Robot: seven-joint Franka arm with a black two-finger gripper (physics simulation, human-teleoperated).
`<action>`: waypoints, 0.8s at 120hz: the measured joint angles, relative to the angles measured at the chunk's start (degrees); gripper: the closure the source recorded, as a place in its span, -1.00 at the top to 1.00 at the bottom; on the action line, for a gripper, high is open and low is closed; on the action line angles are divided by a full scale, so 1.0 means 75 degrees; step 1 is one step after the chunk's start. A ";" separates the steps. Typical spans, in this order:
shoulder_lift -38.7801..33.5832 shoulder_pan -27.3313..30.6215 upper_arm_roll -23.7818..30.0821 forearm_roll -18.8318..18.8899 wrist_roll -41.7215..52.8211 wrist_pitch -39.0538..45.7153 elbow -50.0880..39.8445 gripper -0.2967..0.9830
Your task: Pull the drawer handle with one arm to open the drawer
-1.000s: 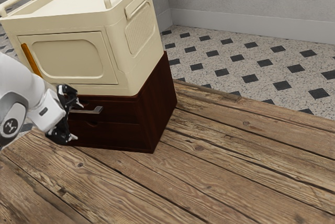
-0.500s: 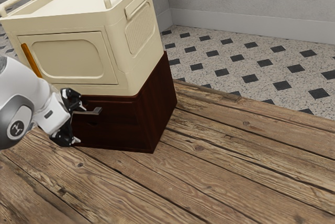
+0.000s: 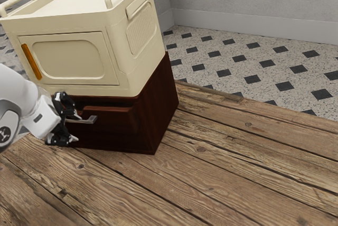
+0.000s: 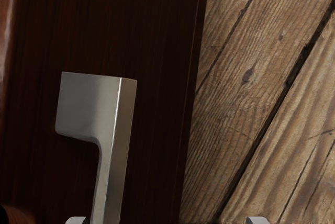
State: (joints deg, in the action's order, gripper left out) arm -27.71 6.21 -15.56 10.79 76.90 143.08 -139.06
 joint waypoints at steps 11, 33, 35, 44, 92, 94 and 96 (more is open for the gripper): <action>-0.0312 0.0037 0.0009 0.0002 -0.0011 -0.0069 -0.0281 0.01; -0.0874 0.0202 0.0078 0.0023 -0.0040 -0.0197 -0.0734 -0.05; -0.0933 0.0232 0.0113 0.0018 -0.0041 -0.0210 -0.0770 -0.06; -0.1168 0.0344 0.0229 -0.0004 -0.0050 -0.0248 -0.0941 -0.10; -0.2126 0.0640 0.0421 0.0019 -0.0103 -0.0460 -0.1636 -0.15; -0.2160 0.0652 0.0429 0.0020 -0.0103 -0.0472 -0.1661 -0.14; -0.2194 0.0662 0.0434 0.0022 -0.0104 -0.0484 -0.1680 -0.15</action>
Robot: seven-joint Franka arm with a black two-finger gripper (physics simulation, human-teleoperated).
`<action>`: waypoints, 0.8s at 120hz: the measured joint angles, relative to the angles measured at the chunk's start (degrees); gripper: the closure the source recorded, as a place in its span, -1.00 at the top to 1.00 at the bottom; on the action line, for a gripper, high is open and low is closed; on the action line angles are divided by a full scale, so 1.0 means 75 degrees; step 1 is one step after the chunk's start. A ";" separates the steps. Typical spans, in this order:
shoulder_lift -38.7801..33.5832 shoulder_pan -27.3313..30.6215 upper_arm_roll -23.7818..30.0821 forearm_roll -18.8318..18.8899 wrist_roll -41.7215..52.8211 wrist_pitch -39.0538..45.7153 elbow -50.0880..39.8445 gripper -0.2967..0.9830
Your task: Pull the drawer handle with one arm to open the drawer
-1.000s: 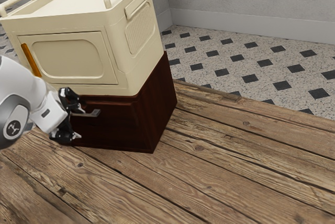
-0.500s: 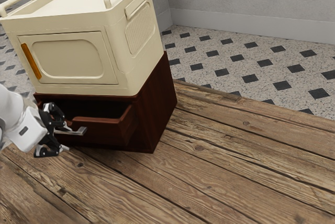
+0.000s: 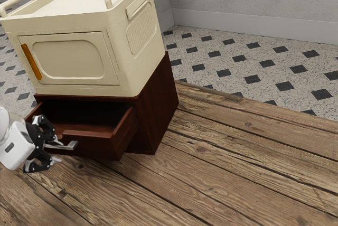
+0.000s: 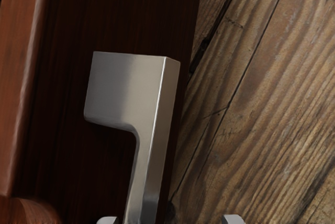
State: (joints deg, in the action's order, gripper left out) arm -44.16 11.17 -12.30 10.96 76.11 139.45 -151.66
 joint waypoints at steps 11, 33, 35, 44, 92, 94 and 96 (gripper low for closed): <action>-0.0150 0.0024 0.0018 0.0022 -0.0005 -0.0065 -0.0092 -0.20; -0.0533 0.0182 0.0118 0.0032 -0.0022 -0.0186 -0.0348 -0.19; -0.0574 0.0189 0.0120 0.0025 -0.0023 -0.0205 -0.0360 -0.19; -0.0721 0.0204 0.0126 0.0000 -0.0027 -0.0277 -0.0395 -0.21; -0.0979 0.0312 0.0151 -0.0005 -0.0057 -0.0440 -0.0553 -0.16; -0.0980 0.0312 0.0151 -0.0004 -0.0057 -0.0441 -0.0552 -0.16; -0.0980 0.0311 0.0151 -0.0004 -0.0058 -0.0441 -0.0553 -0.16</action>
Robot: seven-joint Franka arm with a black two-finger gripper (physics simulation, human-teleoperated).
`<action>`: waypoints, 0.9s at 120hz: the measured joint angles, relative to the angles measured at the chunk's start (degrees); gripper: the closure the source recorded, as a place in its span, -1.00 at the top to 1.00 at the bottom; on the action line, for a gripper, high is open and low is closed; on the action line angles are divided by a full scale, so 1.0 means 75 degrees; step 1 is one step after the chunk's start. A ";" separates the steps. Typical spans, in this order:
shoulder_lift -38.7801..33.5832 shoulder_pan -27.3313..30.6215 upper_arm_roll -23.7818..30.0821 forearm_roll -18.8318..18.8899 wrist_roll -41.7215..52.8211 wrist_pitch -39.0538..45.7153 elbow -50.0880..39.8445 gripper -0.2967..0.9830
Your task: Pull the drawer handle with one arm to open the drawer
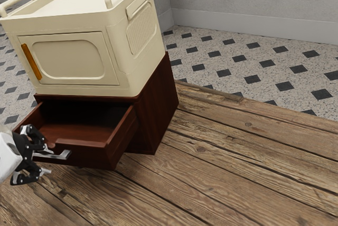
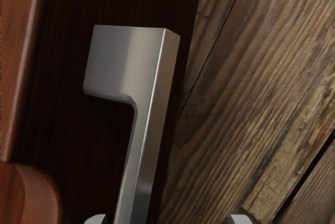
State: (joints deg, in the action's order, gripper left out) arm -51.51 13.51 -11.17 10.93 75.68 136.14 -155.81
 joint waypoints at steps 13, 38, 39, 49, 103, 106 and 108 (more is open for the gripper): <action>-0.0035 0.0001 0.0000 0.0001 -0.0006 -0.0007 -0.0015 -0.17; -0.0153 -0.0003 0.0227 -0.0051 -0.0049 -0.0028 -0.0108 -0.23; -0.0156 -0.0003 0.0240 -0.0053 -0.0051 -0.0030 -0.0108 -0.23; -0.0178 0.0000 0.0359 -0.0075 -0.0084 -0.0038 -0.0150 -0.22; -0.0838 -0.0002 0.0550 -0.0084 -0.0276 -0.0252 -0.0523 -0.25; -0.0885 -0.0001 0.0551 -0.0087 -0.0285 -0.0276 -0.0548 -0.25; -0.0914 -0.0001 0.0551 -0.0089 -0.0291 -0.0291 -0.0562 -0.25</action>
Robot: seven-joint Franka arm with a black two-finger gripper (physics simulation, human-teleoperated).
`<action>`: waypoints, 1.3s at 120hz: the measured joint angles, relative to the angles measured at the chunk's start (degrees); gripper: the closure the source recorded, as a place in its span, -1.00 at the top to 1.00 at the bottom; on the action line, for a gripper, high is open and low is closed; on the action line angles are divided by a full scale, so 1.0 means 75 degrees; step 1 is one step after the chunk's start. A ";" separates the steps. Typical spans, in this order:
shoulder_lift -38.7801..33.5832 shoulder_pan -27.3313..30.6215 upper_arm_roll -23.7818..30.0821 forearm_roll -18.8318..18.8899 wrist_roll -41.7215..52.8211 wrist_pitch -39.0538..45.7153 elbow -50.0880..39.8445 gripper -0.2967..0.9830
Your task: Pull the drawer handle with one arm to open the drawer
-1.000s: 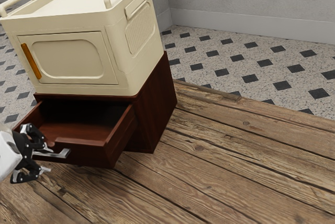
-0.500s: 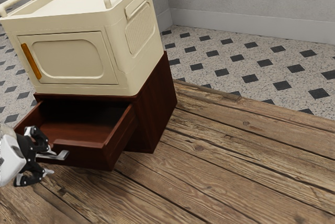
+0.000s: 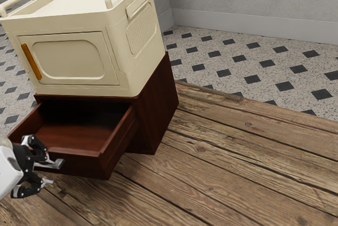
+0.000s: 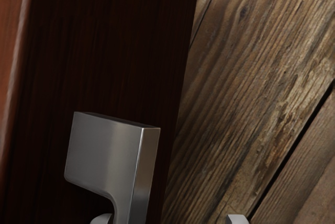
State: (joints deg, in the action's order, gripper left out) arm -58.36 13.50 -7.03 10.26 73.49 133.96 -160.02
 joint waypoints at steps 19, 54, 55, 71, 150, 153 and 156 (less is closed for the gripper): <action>-0.0182 -0.0008 0.0008 0.0042 -0.0062 -0.0105 -0.0124 -0.20; -0.0225 -0.0002 0.0081 0.0003 -0.0165 -0.0122 -0.0139 -0.23; -0.0225 -0.0003 0.0082 0.0003 -0.0167 -0.0121 -0.0138 -0.24; -0.0255 -0.0002 0.0111 0.0007 -0.0197 -0.0117 -0.0109 -0.26; -0.0392 0.0004 -0.0093 0.0015 -0.0153 -0.0197 0.0099 -0.13; -0.0418 0.0003 -0.0090 0.0013 -0.0148 -0.0203 0.0101 -0.11; -0.0442 -0.0001 -0.0083 0.0010 -0.0143 -0.0213 0.0124 -0.09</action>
State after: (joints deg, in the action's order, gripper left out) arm -61.68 13.49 -7.66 10.33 72.42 132.36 -159.10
